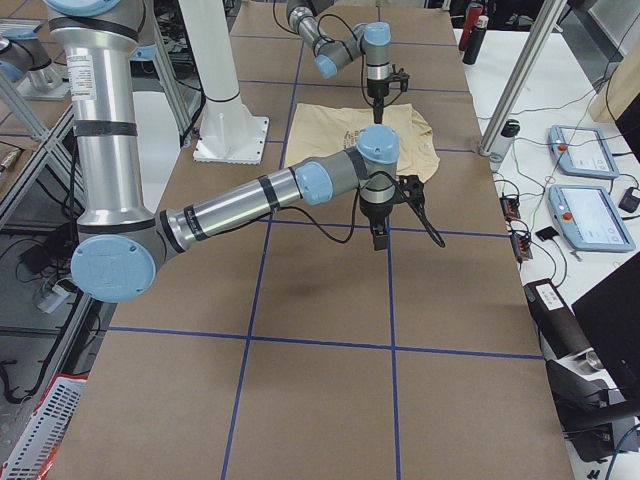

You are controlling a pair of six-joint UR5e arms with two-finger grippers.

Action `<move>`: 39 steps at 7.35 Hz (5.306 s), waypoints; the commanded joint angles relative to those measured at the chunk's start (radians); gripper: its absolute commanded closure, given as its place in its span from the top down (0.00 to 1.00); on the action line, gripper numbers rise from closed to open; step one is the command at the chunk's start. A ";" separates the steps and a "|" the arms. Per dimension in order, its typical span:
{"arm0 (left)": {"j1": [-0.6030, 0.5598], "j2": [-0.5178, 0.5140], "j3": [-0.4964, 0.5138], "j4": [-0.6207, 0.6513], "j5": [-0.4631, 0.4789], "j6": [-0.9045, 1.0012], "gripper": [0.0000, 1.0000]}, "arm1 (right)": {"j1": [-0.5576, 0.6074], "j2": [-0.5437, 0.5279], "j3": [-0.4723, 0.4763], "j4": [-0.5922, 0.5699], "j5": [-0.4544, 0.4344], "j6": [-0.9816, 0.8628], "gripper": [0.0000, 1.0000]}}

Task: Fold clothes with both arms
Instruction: 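Release the sleeve and withdraw the left gripper while the right gripper lowers, then move both grippers to the shirt hem corners nearest the robot, then grasp the hem corners with the left and right grippers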

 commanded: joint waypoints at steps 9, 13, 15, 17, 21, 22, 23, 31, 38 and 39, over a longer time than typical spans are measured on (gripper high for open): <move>0.052 0.921 -0.677 -0.250 0.019 0.061 1.00 | -0.922 -0.033 0.288 0.133 -0.645 1.058 1.00; 0.287 0.890 -0.618 -0.252 0.219 -0.271 1.00 | -0.922 -0.027 0.287 0.133 -0.645 1.056 1.00; 0.309 0.863 -0.594 -0.252 0.222 -0.320 0.89 | -0.922 -0.027 0.288 0.133 -0.645 1.058 1.00; 0.333 0.846 -0.585 -0.252 0.220 -0.320 0.69 | -0.922 -0.027 0.287 0.133 -0.645 1.056 1.00; 0.352 0.829 -0.554 -0.251 0.219 -0.319 0.60 | -0.924 -0.027 0.288 0.133 -0.645 1.056 1.00; 0.353 0.826 -0.550 -0.251 0.216 -0.319 0.59 | -0.924 -0.027 0.288 0.133 -0.645 1.056 1.00; 0.355 0.824 -0.551 -0.251 0.211 -0.319 0.54 | -0.924 -0.027 0.288 0.133 -0.645 1.056 1.00; 0.367 0.830 -0.560 -0.242 0.210 -0.319 0.41 | -0.930 -0.027 0.288 0.133 -0.645 1.058 1.00; 0.375 0.833 -0.586 -0.240 0.211 -0.320 0.00 | -0.983 0.022 0.252 0.133 -0.701 1.128 1.00; 0.375 0.833 -0.587 -0.240 0.211 -0.320 0.00 | -1.017 0.092 0.186 0.131 -0.753 1.142 1.00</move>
